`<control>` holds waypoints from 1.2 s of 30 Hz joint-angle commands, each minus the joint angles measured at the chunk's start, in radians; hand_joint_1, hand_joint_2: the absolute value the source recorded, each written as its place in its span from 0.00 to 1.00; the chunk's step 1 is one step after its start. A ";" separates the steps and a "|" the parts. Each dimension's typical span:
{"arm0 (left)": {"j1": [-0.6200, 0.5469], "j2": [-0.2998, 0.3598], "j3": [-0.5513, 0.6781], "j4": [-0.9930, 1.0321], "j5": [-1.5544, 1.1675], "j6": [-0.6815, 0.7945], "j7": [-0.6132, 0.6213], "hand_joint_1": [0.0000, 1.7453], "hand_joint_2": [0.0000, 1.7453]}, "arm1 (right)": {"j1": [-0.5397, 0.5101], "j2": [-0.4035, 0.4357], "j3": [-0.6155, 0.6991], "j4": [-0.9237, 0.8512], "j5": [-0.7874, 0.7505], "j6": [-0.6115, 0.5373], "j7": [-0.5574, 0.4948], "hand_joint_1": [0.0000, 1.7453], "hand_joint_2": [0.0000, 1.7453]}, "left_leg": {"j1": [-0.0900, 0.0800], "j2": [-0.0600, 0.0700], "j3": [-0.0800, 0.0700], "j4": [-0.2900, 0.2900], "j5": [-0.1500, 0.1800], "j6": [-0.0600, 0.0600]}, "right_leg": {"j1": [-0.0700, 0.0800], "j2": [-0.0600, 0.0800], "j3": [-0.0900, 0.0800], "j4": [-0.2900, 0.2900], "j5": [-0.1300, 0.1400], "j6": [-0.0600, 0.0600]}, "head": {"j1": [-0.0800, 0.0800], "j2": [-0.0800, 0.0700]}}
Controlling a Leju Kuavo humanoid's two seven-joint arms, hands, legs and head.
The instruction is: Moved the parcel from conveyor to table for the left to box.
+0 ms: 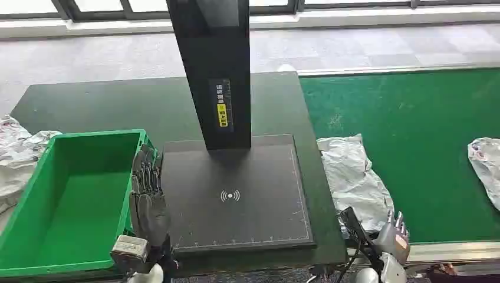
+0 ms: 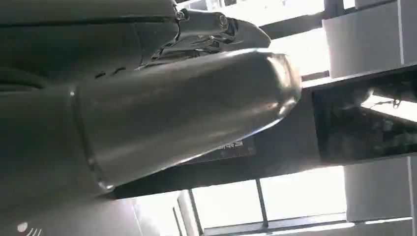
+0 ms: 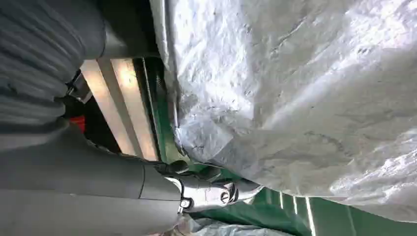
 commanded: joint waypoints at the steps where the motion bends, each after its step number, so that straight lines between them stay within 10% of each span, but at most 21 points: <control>1: 0.015 -0.007 -0.008 0.025 0.001 0.015 0.006 0.00 0.00 | -0.082 -0.014 -0.013 0.131 -0.021 -0.055 -0.028 0.00 1.00 | 0.000 0.003 0.001 -0.001 0.000 0.001 | 0.001 0.000 0.001 -0.002 0.001 -0.001 | 0.000 0.000; 3: 0.024 -0.005 -0.008 0.025 0.015 0.016 -0.002 0.00 0.00 | -0.117 -0.004 0.004 0.179 -0.061 -0.059 -0.084 0.11 1.00 | 0.000 0.005 0.002 -0.001 -0.001 0.001 | 0.001 0.002 0.001 -0.001 0.001 -0.001 | 0.000 0.000; 4: 0.027 -0.004 -0.008 0.024 0.018 0.016 -0.005 0.00 0.00 | -0.129 0.003 0.015 0.197 -0.082 -0.075 -0.113 0.39 1.00 | 0.000 0.005 0.002 -0.001 0.000 0.000 | 0.000 0.003 0.000 -0.001 0.001 -0.001 | 0.000 0.000; 5: 0.024 -0.003 -0.009 0.027 0.019 0.017 -0.007 0.00 0.00 | -0.141 0.013 0.029 0.222 -0.101 -0.070 -0.133 1.00 1.00 | 0.000 0.005 0.002 -0.001 -0.001 0.000 | 0.001 0.003 0.001 -0.001 0.001 -0.001 | 0.000 0.000; 28: -0.016 -0.016 -0.008 0.037 -0.003 0.020 0.027 0.00 0.00 | -0.108 0.088 0.134 0.272 -0.201 -0.079 -0.189 1.00 1.00 | 0.002 0.004 0.003 0.000 -0.001 -0.002 | 0.005 0.003 0.001 -0.001 0.001 -0.002 | 0.000 0.000; 36: 0.043 -0.028 0.029 0.002 0.071 -0.068 0.003 0.00 0.00 | 0.221 0.162 0.261 -0.549 -0.883 -0.057 -0.645 1.00 1.00 | 0.000 0.002 0.002 0.000 -0.002 -0.002 | 0.003 0.001 -0.001 0.003 -0.003 -0.003 | 0.000 0.000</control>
